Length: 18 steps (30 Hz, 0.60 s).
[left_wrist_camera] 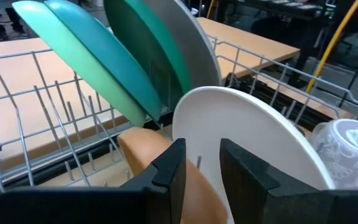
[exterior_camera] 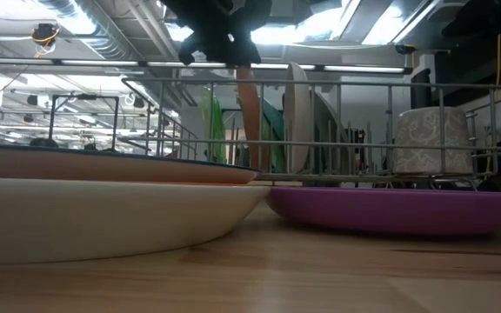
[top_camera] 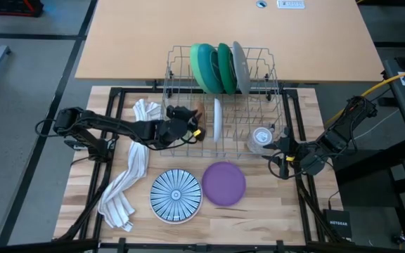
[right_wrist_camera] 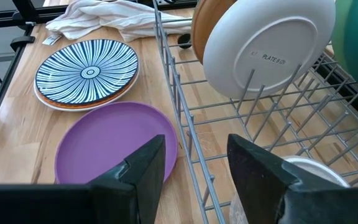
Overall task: Sort dishes
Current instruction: Adjust the brown plate on the dish rack, then put the violet plate into the dish rack
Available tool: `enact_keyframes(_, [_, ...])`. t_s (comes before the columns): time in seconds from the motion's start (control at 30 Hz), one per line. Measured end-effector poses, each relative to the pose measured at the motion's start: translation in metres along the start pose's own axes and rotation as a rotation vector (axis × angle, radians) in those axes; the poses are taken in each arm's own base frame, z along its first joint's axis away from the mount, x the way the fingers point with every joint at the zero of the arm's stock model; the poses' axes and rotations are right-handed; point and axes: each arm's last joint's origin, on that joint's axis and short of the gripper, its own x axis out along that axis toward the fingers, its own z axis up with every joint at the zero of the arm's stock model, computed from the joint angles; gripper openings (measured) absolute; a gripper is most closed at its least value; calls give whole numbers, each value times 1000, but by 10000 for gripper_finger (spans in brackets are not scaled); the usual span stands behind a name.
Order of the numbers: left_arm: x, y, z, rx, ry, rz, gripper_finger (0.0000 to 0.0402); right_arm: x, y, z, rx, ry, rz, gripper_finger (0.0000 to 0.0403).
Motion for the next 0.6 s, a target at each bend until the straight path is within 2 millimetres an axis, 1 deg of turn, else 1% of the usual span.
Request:
enact_keyframes(0.27, [-5,-4,-1,24,-3,-8,88,0,0,0,1,0,0,179])
enact_keyframes(0.4, [-6,-3,2,32,-14,-10,88,0,0,0,1,0,0,179])
enact_keyframes(0.5, [-12,-1,10,14,-37,-23,88,0,0,0,1,0,1,179])
enact_keyframes(0.6, [-24,0,24,-39,-78,-55,88,0,0,0,1,-1,1,179])
